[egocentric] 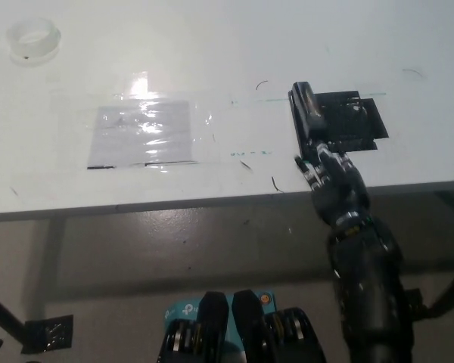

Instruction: A stapler is kept infront of the robot on the black mark on the desk and the robot uses its right hand to lift the top of the stapler to open it

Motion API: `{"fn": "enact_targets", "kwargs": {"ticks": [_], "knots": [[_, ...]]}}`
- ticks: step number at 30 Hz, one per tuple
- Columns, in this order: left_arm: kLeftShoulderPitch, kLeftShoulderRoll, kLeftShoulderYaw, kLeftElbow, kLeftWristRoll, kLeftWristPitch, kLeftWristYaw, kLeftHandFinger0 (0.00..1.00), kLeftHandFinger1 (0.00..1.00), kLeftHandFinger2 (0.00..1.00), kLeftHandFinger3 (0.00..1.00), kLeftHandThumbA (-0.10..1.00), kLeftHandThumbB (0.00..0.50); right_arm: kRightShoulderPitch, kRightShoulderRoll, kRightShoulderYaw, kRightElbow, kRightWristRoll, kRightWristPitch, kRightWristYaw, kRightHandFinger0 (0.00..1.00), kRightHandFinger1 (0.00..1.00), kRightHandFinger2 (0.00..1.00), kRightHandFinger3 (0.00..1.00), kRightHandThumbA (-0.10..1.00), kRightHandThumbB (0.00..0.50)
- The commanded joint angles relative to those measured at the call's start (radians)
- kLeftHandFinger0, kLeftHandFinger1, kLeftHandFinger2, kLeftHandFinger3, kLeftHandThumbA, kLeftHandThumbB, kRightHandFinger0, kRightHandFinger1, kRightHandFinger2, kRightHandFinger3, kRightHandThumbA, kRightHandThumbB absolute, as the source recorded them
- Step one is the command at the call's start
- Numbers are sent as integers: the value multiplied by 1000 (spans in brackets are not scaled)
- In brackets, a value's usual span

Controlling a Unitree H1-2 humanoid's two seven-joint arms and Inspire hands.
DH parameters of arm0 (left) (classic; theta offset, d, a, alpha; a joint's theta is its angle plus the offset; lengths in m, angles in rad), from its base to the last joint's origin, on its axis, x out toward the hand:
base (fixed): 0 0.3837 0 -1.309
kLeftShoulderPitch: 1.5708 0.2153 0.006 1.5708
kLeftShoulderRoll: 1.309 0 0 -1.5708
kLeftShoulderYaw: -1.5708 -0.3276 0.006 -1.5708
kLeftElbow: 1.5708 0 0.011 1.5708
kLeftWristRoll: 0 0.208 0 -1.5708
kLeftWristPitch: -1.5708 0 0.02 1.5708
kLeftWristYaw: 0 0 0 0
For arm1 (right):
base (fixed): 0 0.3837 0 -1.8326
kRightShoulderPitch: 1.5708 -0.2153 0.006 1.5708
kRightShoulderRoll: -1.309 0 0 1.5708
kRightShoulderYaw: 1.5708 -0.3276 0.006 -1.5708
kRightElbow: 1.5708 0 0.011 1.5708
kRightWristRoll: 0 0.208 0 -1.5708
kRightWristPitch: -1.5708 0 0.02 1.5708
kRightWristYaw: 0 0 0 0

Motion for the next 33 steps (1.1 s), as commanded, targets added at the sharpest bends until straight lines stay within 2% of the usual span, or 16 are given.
{"fn": "enact_targets", "kwargs": {"ticks": [1, 3, 6, 7, 10, 13, 16, 17, 21, 23, 24, 28, 30, 31, 32, 33], "knots": [[-7, 40, 18, -29, -15, -13, -6, 439, 512, 621, 770, 1000, 149, 79, -35, 113, -255, 221, 160, -127, 757, 855, 898, 1000, 627, 0], [-4, 41, 17, -30, -16, -18, -11, 446, 518, 625, 797, 1000, 140, 98, -56, 132, -275, 246, 160, -145, 759, 838, 901, 1000, 643, 0], [-12, 44, 16, -24, -17, -18, -13, 426, 511, 631, 789, 1000, 136, 119, -79, 141, -303, 277, 160, -150, 782, 863, 950, 1000, 665, 0], [-12, 45, 16, -23, -14, -20, -12, 425, 510, 632, 792, 1000, 132, 144, -115, 152, -345, 313, 160, -159, 819, 895, 967, 1000, 668, 0], [-11, 43, 18, -25, -13, -22, -10, 427, 506, 626, 784, 1000, 134, 175, -164, 163, -401, 316, 160, -181, 785, 839, 896, 1000, 632, 0], [-10, 44, 18, -26, -16, -17, -13, 461, 526, 638, 790, 1000, 139, 207, -222, 154, -454, 351, 160, -197, 771, 817, 872, 1000, 622, 0], [-18, 46, 17, -19, -13, -20, -10, 454, 514, 627, 774, 1000, 151, 220, -262, 135, -475, 362, 160, -186, 796, 844, 884, 1000, 626, 0], [-20, 46, 15, -13, -10, -27, -10, 442, 502, 609, 765, 1000, 138, 241, -292, 87, -482, 339, 160, -152, 746, 809, 877, 1000, 525, 0], [-22, 43, 17, -14, -13, -21, -6, 417, 486, 600, 755, 1000, 129, 277, -331, 37, -458, 251, 148, -88, 745, 791, 857, 998, 442, 0], [-22, 44, 17, -14, -11, -19, -6, 420, 492, 619, 752, 1000, 127, 299, -352, 45, -433, 171, 115, -51, 689, 759, 839, 983, 394, 0], [-24, 44, 17, -10, -12, -17, -7, 399, 482, 606, 750, 1000, 135, 347, -398, 80, -368, 32, 16, 23, 698, 741, 800, 958, 347, 0], [-23, 46, 13, -9, -3, -28, -6, 419, 483, 596, 756, 1000, 134, 378, -453, 144, -224, -153, -156, 108, 628, 684, 723, 876, 303, 0], [-22, 45, 17, -7, -12, -25, -8, 424, 492, 600, 759, 1000, 137, 374, -462, 162, -145, -201, -222, 129, 547, 611, 656, 796, 292, 33], [-22, 44, 17, -7, -12, -24, -8, 424, 492, 600, 760, 1000, 137, 374, -462, 162, -139, -204, -228, 131, 542, 607, 652, 792, 291, 32], [-22, 45, 16, -12, -9, -19, -4, 420, 486, 591, 756, 1000, 134, 368, -462, 170, -81, -225, -276, 146, 510, 557, 606, 738, 280, 65], [-21, 44, 16, -14, -7, -20, -3, 408, 480, 586, 754, 1000, 130, 366, -458, 172, -59, -232, -294, 152, 519, 546, 596, 710, 278, 68]]}}
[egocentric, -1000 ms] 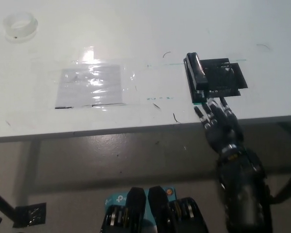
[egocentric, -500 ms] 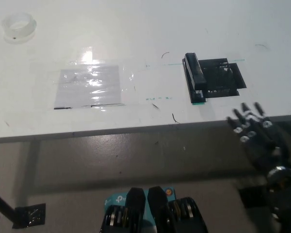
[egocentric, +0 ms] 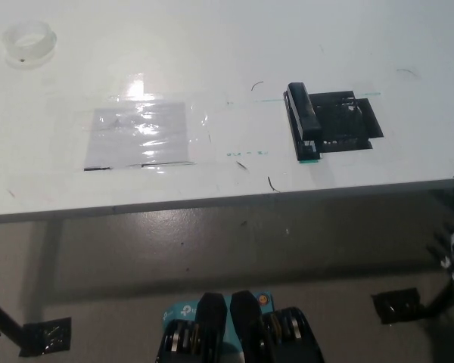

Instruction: A stapler is kept infront of the robot on the black mark on the desk and the robot uses its right hand to lift the top of the stapler to open it

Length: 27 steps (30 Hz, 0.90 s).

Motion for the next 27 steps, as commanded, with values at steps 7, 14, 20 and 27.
{"fn": "enact_targets", "kwargs": {"ticks": [7, 14, 20, 27], "knots": [[-10, 31, 11, -14, 0, -26, 5, 398, 492, 608, 762, 1000, 123, -28, -28, 67, 219, -359, -402, 195, 434, 459, 525, 629, 283, 71], [-10, 25, 15, -15, -4, -19, 10, 420, 494, 620, 774, 1000, 131, -32, -13, 62, 238, -406, -433, 189, 403, 437, 499, 601, 273, 61], [-10, 26, 17, -12, -8, -30, 6, 401, 482, 601, 756, 1000, 145, -37, 0, 46, 247, -427, -427, 202, 390, 417, 489, 591, 269, 61], [-13, 28, 16, -24, 0, -18, 14, 427, 486, 598, 762, 1000, 149, -43, 14, 22, 259, -462, -432, 216, 378, 408, 473, 595, 274, 63]]}}
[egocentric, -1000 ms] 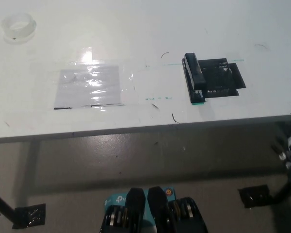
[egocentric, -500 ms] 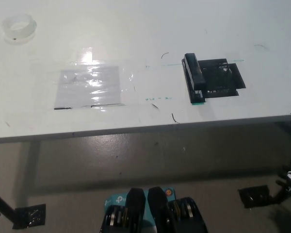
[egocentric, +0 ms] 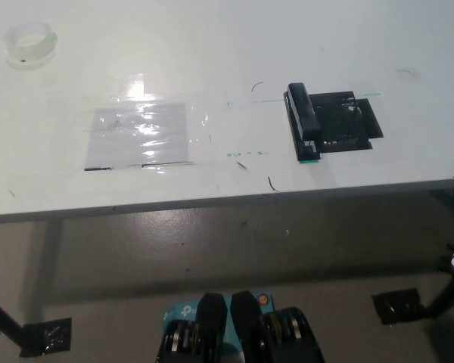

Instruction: A stapler is kept infront of the robot on the black mark on the desk and the robot uses its right hand to lift the top of the stapler to open it

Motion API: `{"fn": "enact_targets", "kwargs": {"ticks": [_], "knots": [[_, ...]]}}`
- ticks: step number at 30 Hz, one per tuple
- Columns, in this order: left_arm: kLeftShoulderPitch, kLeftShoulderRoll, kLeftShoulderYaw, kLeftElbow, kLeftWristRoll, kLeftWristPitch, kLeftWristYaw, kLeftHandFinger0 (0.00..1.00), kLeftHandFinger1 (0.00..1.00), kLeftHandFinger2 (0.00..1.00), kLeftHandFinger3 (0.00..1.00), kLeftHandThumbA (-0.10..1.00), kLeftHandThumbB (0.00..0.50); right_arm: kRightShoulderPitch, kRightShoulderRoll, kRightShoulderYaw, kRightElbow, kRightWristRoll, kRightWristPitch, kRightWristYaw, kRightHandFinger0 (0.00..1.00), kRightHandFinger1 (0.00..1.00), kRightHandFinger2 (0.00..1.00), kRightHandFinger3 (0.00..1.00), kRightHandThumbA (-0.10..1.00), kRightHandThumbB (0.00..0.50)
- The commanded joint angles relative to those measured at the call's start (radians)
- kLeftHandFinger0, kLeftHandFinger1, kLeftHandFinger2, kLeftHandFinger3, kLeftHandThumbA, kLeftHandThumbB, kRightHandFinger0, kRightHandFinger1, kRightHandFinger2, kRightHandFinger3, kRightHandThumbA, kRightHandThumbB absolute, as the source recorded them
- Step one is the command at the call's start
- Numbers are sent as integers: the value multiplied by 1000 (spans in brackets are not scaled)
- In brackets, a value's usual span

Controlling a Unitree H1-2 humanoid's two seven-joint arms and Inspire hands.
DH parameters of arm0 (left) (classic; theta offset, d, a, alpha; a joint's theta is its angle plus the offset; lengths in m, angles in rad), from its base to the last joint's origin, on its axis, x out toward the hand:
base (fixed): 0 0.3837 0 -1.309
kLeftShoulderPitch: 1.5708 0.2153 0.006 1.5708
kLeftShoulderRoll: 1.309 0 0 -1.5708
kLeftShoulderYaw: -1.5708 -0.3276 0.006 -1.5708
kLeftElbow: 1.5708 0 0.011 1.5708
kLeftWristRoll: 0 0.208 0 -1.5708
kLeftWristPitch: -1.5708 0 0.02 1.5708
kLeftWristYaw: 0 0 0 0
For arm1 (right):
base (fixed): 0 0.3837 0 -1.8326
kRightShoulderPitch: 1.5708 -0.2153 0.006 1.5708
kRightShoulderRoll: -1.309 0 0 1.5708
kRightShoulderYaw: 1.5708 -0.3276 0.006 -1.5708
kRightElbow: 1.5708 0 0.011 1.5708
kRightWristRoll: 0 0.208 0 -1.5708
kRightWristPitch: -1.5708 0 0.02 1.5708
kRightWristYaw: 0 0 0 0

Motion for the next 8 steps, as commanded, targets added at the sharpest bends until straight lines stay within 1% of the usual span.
{"fn": "enact_targets", "kwargs": {"ticks": [1, 3, 4, 8], "knots": [[-9, 28, 14, -23, -3, -15, 9, 432, 488, 598, 762, 1000, 150, -24, 2, -19, -14, -75, -57, 41, 379, 409, 472, 596, 278, 63], [-10, 27, 17, -17, -10, -20, 6, 427, 491, 606, 769, 1000, 152, -22, 6, -22, -24, -92, -54, 44, 367, 405, 472, 594, 277, 57], [-9, 29, 14, -20, -4, -19, 6, 435, 493, 609, 773, 1000, 145, -23, 6, -27, -18, -89, -58, 53, 379, 412, 479, 603, 277, 64], [-11, 28, 15, -11, -6, -29, 4, 423, 498, 615, 762, 1000, 142, -30, 13, -38, -21, -91, -53, 57, 370, 405, 479, 594, 270, 76]]}}
